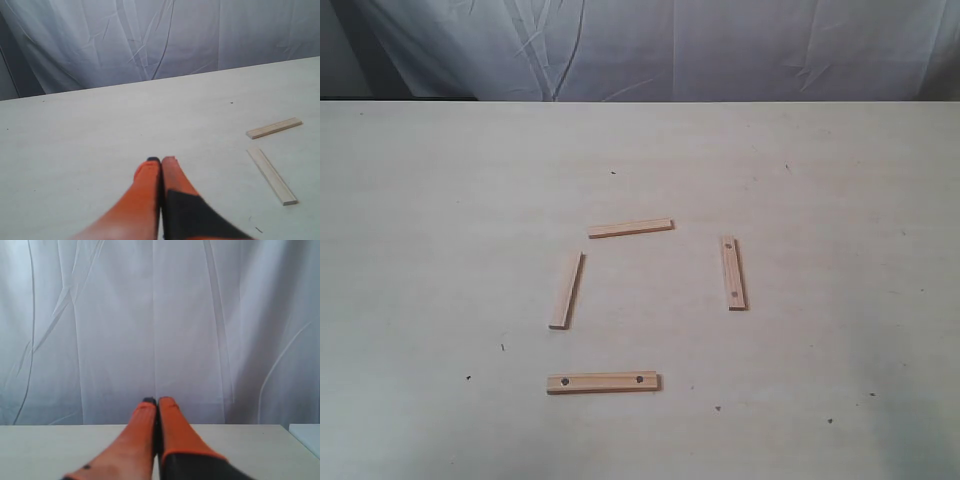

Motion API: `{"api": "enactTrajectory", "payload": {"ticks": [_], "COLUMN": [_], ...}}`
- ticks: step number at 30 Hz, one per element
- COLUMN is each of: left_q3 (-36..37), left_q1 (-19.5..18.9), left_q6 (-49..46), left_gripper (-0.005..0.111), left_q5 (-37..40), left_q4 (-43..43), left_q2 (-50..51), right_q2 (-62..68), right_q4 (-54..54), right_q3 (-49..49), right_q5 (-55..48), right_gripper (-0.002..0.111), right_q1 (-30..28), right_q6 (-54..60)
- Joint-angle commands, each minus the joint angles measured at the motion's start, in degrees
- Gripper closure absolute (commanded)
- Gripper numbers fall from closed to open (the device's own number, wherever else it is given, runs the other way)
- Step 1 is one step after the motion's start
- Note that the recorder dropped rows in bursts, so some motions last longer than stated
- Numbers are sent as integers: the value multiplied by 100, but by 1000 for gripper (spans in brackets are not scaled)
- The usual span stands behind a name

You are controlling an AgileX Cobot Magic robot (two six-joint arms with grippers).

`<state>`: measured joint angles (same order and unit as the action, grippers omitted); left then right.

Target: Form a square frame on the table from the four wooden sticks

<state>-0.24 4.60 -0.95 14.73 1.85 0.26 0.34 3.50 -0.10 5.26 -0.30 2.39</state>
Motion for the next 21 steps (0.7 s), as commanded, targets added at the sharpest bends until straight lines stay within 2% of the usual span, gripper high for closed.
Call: {"api": "enactTrajectory", "payload": {"ticks": [1, 13, 16, 21], "left_q3": [24, 24, 24, 24], "left_q1": [-12, -12, -12, -12], "left_q6": [30, 30, 30, 30], "left_gripper": [107, 107, 107, 107], "left_q5": [-62, -62, -62, -62], "left_q4": [54, 54, 54, 54], "left_q2": [-26, -26, -26, -26], "right_q2": [-34, -34, 170, 1242], "right_q4": [-1, 247, 365, 365], "right_q3": [10, -18, -472, -1653], "right_q5": [114, 376, -206, -1961], "right_gripper": [106, 109, 109, 109], "right_q1": [-25, -25, -25, -25], "right_q6": [-6, -6, -6, -6]}}
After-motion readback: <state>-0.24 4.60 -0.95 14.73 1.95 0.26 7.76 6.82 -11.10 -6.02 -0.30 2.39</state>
